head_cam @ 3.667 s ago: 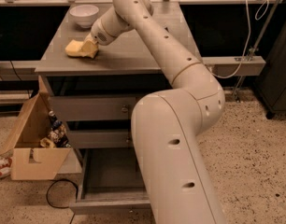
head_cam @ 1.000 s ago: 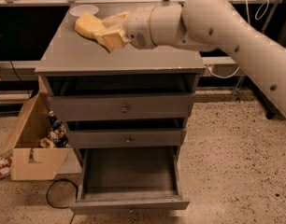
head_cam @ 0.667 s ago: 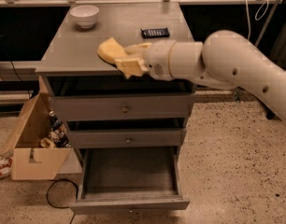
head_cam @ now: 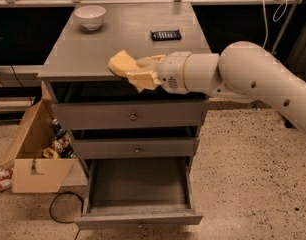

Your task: Place sponge into bottom drawer

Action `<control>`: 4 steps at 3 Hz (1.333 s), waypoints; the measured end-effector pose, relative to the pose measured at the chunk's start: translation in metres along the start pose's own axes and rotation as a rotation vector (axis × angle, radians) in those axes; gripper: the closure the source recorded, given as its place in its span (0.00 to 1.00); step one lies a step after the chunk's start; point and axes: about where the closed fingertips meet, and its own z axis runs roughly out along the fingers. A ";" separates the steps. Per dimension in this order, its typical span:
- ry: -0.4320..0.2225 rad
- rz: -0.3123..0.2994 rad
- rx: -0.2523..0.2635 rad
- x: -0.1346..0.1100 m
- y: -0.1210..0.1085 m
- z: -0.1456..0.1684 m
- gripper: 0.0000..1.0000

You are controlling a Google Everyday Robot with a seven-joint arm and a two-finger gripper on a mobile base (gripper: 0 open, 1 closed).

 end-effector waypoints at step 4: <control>0.395 0.180 -0.183 0.297 0.030 0.064 1.00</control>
Offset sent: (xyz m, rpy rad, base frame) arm -0.0262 -0.0318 -0.2653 -0.2066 0.3155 0.1137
